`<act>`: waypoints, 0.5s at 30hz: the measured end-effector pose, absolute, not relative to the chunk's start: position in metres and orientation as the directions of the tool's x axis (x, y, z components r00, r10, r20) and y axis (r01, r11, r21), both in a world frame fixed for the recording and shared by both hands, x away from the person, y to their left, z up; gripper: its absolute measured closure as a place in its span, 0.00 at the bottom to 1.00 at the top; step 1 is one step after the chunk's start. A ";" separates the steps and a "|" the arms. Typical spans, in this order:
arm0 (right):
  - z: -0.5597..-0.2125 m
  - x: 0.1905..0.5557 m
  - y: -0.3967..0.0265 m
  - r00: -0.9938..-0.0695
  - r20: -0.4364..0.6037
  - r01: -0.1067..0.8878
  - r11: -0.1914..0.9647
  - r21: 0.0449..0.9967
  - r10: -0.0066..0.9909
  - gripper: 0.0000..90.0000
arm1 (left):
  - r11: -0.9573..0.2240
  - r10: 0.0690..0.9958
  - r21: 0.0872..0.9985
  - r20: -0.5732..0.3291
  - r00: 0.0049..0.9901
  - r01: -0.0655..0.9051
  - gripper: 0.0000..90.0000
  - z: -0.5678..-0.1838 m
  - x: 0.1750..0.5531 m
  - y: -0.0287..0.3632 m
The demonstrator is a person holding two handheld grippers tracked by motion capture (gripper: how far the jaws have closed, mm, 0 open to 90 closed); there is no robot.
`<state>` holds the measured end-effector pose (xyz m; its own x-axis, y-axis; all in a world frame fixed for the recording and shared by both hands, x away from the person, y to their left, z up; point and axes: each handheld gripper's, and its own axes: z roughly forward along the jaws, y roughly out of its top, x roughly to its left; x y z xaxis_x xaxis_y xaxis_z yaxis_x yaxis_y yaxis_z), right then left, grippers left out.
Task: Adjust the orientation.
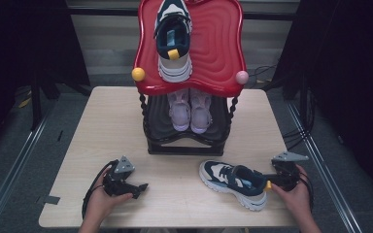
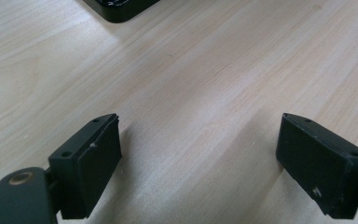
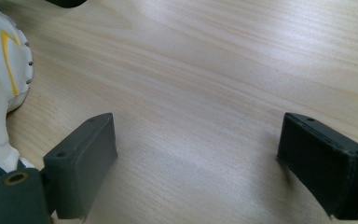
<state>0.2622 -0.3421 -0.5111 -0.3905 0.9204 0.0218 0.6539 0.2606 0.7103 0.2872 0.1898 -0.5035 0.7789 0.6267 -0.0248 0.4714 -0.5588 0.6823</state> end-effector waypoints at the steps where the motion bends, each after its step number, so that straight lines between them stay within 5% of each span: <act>1: -0.511 0.262 -0.342 -0.391 0.022 0.654 0.261 0.710 0.920 0.12 | -0.552 0.627 0.690 -0.028 0.779 0.469 0.14 -0.504 0.287 0.190; 15: -0.504 0.267 -0.341 -0.424 0.054 0.677 0.277 0.681 0.904 0.15 | -0.541 0.618 0.716 -0.018 0.786 0.442 0.11 -0.508 0.286 0.193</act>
